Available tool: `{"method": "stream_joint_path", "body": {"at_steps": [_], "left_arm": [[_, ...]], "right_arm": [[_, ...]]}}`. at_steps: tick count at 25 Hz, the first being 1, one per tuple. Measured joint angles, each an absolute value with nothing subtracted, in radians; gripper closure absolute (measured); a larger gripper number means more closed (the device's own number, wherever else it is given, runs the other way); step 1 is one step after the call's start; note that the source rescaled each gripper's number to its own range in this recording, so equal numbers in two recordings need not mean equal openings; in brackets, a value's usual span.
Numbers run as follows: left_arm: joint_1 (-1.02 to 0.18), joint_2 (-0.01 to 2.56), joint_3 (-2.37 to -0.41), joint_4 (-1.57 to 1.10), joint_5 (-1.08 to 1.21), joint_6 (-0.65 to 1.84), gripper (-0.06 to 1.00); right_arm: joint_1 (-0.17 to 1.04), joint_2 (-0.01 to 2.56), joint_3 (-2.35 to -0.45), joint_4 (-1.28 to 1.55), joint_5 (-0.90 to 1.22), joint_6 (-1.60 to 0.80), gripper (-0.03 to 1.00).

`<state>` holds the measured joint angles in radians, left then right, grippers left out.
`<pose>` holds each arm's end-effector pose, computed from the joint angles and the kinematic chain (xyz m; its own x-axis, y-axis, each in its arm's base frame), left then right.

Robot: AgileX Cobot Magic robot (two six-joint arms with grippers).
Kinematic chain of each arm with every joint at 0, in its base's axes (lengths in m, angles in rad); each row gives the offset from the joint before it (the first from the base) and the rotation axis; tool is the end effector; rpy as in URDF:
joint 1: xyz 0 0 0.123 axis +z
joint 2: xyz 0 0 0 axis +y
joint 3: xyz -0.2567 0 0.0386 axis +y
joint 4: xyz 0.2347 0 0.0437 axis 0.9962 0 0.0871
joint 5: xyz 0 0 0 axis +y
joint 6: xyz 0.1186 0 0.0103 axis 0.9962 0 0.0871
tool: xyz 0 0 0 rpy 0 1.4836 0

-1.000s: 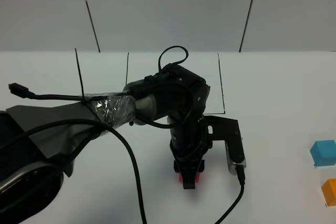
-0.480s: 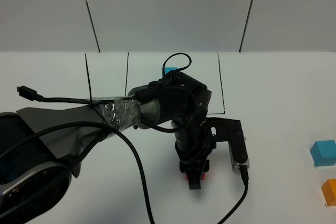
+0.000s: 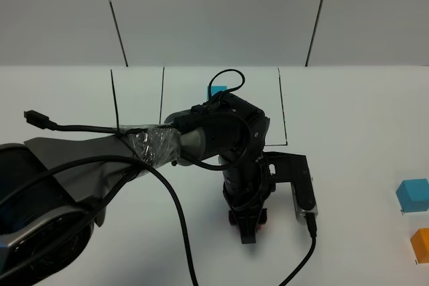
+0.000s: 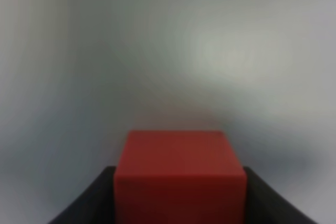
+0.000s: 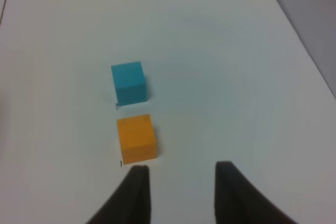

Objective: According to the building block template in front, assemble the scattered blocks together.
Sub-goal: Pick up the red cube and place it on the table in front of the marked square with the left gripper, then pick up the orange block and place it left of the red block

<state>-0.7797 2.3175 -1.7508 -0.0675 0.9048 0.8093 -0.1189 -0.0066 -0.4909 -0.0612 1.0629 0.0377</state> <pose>0.3129 -0.3182 0.0792 -0.0104 0.9853 -0.1704 0.9954 0.0264 0.0920 0.0330 -0.0104 0.2556 -0.4549 0.0623 -0.8884 0.1692 0.9854 -0.0175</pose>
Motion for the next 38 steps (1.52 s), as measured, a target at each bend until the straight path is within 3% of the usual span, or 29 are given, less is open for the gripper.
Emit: {"method": "stream_joint_path", "body": {"at_steps": [4, 6, 9, 14, 16, 20, 23, 31, 38], "left_arm": [[-0.78, 2.328, -1.751, -0.068, 0.905, 0.787, 0.2], [-0.781, 2.322, -1.761, -0.067, 0.906, 0.785, 0.03], [-0.785, 2.295, -1.796, -0.064, 0.92, 0.782, -0.06], [-0.789, 2.192, -1.863, -0.047, 0.964, 0.703, -0.02], [-0.789, 2.134, -1.872, 0.021, 1.018, 0.642, 0.05], [-0.776, 2.043, -1.872, 0.24, 1.188, 0.437, 0.29], [-0.716, 1.987, -1.872, 0.352, 1.192, 0.217, 0.4], [-0.518, 1.774, -1.872, 0.34, 1.195, -0.035, 0.43], [-0.497, 1.55, -1.872, 0.321, 1.196, -0.047, 0.43]], "right_arm": [[-0.119, -0.007, -0.491, -0.061, 1.063, 0.038, 0.97], [-0.119, -0.007, -0.491, -0.061, 1.063, 0.038, 0.97], [-0.119, -0.007, -0.491, -0.061, 1.063, 0.038, 0.97], [-0.119, -0.007, -0.491, -0.061, 1.063, 0.038, 0.97], [-0.119, -0.007, -0.491, -0.061, 1.063, 0.038, 0.97], [-0.119, -0.007, -0.491, -0.061, 1.063, 0.038, 0.97], [-0.119, -0.007, -0.491, -0.061, 1.063, 0.038, 0.97], [-0.119, -0.007, -0.491, -0.061, 1.063, 0.038, 0.97], [-0.119, -0.007, -0.491, -0.061, 1.063, 0.038, 0.97]]}}
